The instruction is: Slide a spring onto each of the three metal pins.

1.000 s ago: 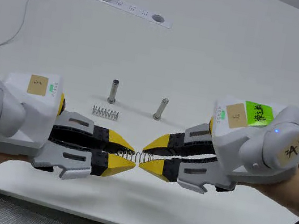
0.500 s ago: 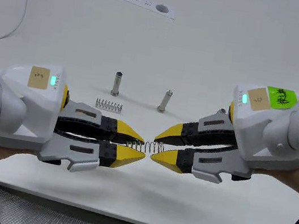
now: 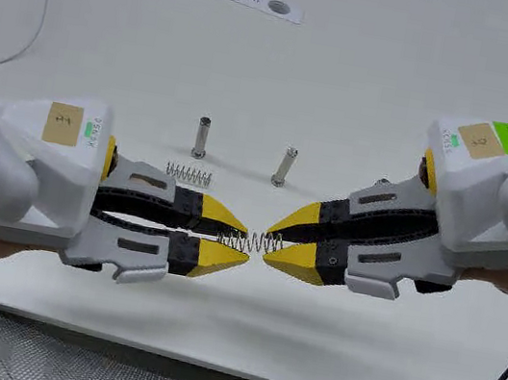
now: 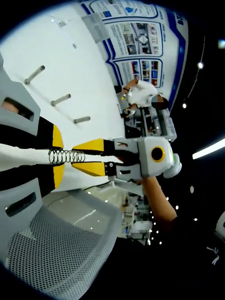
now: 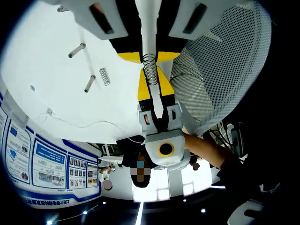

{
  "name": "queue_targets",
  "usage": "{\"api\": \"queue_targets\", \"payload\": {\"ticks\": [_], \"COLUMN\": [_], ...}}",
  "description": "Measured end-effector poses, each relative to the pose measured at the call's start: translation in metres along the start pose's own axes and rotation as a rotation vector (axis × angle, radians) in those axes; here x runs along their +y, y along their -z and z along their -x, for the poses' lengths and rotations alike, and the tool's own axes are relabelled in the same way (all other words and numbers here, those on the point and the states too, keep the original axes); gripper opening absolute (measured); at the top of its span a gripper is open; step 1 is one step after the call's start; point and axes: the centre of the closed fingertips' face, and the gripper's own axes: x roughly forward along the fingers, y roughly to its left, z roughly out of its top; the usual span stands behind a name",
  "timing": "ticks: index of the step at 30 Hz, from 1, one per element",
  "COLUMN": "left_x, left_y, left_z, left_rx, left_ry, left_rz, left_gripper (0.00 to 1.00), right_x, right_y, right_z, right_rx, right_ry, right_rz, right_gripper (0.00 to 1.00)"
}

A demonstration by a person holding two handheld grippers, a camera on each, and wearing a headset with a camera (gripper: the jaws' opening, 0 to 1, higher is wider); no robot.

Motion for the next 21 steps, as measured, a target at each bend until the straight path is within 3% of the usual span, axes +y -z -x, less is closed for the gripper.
{"api": "queue_targets", "payload": {"ticks": [5, 10, 15, 21], "left_x": [0.006, 0.015, 0.019, 0.022], "left_y": [-0.003, -0.008, -0.008, -0.011], "left_z": [0.002, 0.004, 0.001, -0.002], "left_rx": [0.008, -0.004, 0.005, -0.003], "left_ry": [-0.002, -0.027, -0.034, -0.047], "left_rz": [-0.025, -0.028, -0.032, 0.011], "left_gripper": [0.1, 0.1, 0.1, 0.1], "right_x": [-0.004, -0.011, -0.013, -0.016], "right_y": [-0.009, -0.027, -0.03, -0.041], "right_z": [0.003, 0.008, 0.009, 0.01], "right_rx": [-0.048, -0.158, -0.169, -0.215], "right_ry": [0.004, 0.022, 0.03, 0.044], "right_rz": [-0.035, -0.116, -0.125, -0.138], "right_gripper": [0.11, 0.11, 0.11, 0.11]}}
